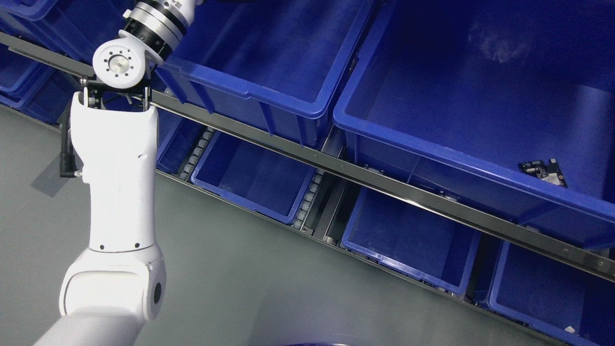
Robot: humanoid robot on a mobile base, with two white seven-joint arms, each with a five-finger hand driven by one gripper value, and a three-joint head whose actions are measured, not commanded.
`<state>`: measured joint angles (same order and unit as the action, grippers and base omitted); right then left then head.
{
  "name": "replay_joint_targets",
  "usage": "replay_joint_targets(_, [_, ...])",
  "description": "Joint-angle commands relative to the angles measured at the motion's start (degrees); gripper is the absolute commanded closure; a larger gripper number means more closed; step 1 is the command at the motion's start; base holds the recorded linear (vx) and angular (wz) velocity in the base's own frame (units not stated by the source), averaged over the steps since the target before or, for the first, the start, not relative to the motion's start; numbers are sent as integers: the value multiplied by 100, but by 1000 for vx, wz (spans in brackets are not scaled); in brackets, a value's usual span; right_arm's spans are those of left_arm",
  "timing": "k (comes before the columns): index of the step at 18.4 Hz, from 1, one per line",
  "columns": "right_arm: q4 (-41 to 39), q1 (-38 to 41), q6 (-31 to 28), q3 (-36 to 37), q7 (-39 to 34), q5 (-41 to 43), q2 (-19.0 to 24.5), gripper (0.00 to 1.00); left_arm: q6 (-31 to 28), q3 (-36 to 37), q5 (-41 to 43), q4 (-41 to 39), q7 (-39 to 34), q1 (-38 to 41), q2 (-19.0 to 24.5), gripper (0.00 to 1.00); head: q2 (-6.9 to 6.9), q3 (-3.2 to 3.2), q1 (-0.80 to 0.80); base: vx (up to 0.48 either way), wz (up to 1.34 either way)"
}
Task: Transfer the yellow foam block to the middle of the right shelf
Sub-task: 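Turn toward the blue bin shelf holding the cube raised in the left hand, then open the left hand to drop the cube into the middle blue bin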
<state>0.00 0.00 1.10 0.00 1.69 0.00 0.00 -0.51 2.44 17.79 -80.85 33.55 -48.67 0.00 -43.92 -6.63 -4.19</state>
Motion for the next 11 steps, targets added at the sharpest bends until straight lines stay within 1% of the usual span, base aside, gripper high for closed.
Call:
replay_joint_targets(1, [-100, 132, 5, 70, -2, -18, -100, 0, -1, 503, 515, 236, 99, -28, 100, 54, 0, 0, 0, 133, -174])
replay_joint_targets(2, [-100, 140, 5, 70, -2, -18, -100, 0, -1, 503, 532, 228, 99, -37, 100, 42, 0, 0, 0, 133, -174])
replay_joint_targets(3, [-100, 140, 5, 70, -2, -18, -100, 0, -1, 503, 585, 202, 99, -37, 100, 32, 0, 0, 0, 109, -113])
replay_joint_targets(5, [-100, 140, 5, 70, -2, -18, -100, 0, -1, 494, 673, 175, 107, -46, 100, 19, 0, 0, 0, 103, -105])
replay_joint_targets(11, [-100, 140, 5, 70, -2, -18, -100, 0, 7, 415, 655, 61, 38, -46, 100, 1, 0, 0, 0, 56, -53])
